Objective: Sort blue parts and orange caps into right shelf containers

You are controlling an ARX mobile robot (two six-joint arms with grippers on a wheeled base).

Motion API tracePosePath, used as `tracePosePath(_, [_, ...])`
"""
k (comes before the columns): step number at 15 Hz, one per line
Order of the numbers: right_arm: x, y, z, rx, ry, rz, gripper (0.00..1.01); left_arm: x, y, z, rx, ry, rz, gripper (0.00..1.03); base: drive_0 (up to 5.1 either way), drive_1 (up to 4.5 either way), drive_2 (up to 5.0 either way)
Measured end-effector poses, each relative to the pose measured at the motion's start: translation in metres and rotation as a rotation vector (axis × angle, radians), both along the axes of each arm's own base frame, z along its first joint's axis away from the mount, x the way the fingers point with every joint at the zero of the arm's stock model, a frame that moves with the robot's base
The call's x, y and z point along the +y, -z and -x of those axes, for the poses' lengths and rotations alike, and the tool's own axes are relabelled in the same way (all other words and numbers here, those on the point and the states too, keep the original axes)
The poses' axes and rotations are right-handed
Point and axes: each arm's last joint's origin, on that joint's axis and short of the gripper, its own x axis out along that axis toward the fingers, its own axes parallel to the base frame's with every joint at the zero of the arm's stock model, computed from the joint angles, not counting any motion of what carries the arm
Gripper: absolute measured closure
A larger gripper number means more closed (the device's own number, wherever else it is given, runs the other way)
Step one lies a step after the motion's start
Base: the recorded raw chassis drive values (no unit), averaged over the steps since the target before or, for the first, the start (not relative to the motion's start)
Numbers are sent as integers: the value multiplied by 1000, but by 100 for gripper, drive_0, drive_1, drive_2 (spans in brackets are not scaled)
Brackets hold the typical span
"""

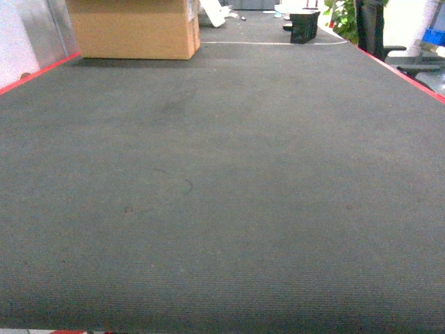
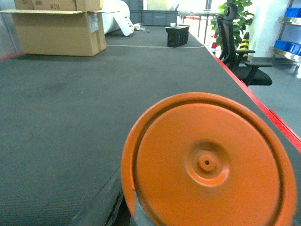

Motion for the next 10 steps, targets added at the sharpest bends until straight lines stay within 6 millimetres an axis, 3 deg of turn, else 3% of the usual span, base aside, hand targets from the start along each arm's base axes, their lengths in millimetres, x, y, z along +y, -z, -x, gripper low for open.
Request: tracePosePath(10, [0, 0, 0, 0, 0, 0, 56, 0, 1, 0, 6, -1, 0, 61, 0, 0, 0])
